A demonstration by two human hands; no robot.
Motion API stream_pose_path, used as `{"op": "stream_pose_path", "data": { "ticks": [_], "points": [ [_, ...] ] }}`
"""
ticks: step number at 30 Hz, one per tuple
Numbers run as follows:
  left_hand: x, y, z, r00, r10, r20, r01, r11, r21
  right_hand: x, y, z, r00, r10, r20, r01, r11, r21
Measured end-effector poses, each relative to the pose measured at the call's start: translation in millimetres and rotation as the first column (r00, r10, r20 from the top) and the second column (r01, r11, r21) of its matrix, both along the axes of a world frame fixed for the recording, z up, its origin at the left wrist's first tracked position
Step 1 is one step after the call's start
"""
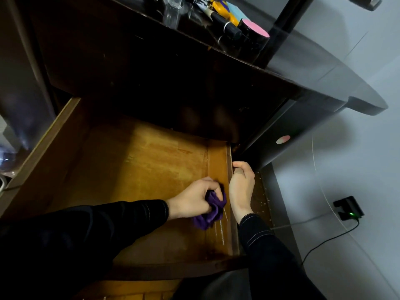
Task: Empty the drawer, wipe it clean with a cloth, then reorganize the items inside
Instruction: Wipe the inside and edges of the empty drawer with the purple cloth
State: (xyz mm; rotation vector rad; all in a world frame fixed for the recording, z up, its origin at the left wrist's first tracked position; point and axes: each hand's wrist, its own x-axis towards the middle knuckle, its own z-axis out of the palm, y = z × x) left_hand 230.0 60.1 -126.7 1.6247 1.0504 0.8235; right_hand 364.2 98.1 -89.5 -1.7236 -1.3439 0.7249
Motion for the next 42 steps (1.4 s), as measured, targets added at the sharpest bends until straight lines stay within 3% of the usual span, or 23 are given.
{"op": "stream_pose_path", "data": {
  "ticks": [3,8,15,18,22,28,35,39,42],
  "points": [
    [0.8,-5.3,-3.1,0.997,0.052,0.06,-0.055,0.997,0.047,-0.5,-0.6,-0.7,1.0,0.003,-0.004,-0.003,1.0,-0.012],
    [-3.6,-18.5,-18.3,0.988,-0.114,-0.108,0.103,0.99,-0.102,0.9,0.4,-1.4,1.0,-0.008,0.01,0.008,0.999,-0.035],
    [2.4,-16.0,0.4,0.992,0.029,0.122,-0.028,0.999,-0.016,1.0,1.6,-3.5,1.0,-0.002,-0.024,0.001,1.0,-0.022],
    [4.4,-27.6,-12.2,1.0,-0.024,0.02,0.024,1.0,-0.006,2.1,2.2,-3.9,1.0,-0.007,-0.016,0.007,0.999,-0.031],
    [-1.2,-27.7,-12.9,0.991,-0.118,-0.065,0.11,0.987,-0.118,2.0,1.6,-3.8,1.0,-0.007,0.001,0.007,0.999,-0.037],
    [6.5,-25.6,4.5,0.988,0.016,0.154,-0.011,0.999,-0.036,2.1,2.9,-4.1,1.0,-0.014,-0.003,0.014,0.999,-0.029],
    [0.2,-31.7,-3.8,0.979,-0.189,-0.079,0.175,0.972,-0.155,2.8,3.1,-4.8,1.0,-0.015,0.001,0.015,0.999,-0.032],
    [0.8,-27.3,11.2,0.99,-0.059,0.126,0.076,0.988,-0.134,2.8,3.0,-5.6,1.0,-0.014,-0.005,0.014,1.0,-0.011],
    [0.6,-37.2,7.9,0.986,-0.104,0.134,0.121,0.985,-0.121,2.8,4.1,-5.9,1.0,-0.009,-0.004,0.009,1.0,-0.022]
  ]
}}
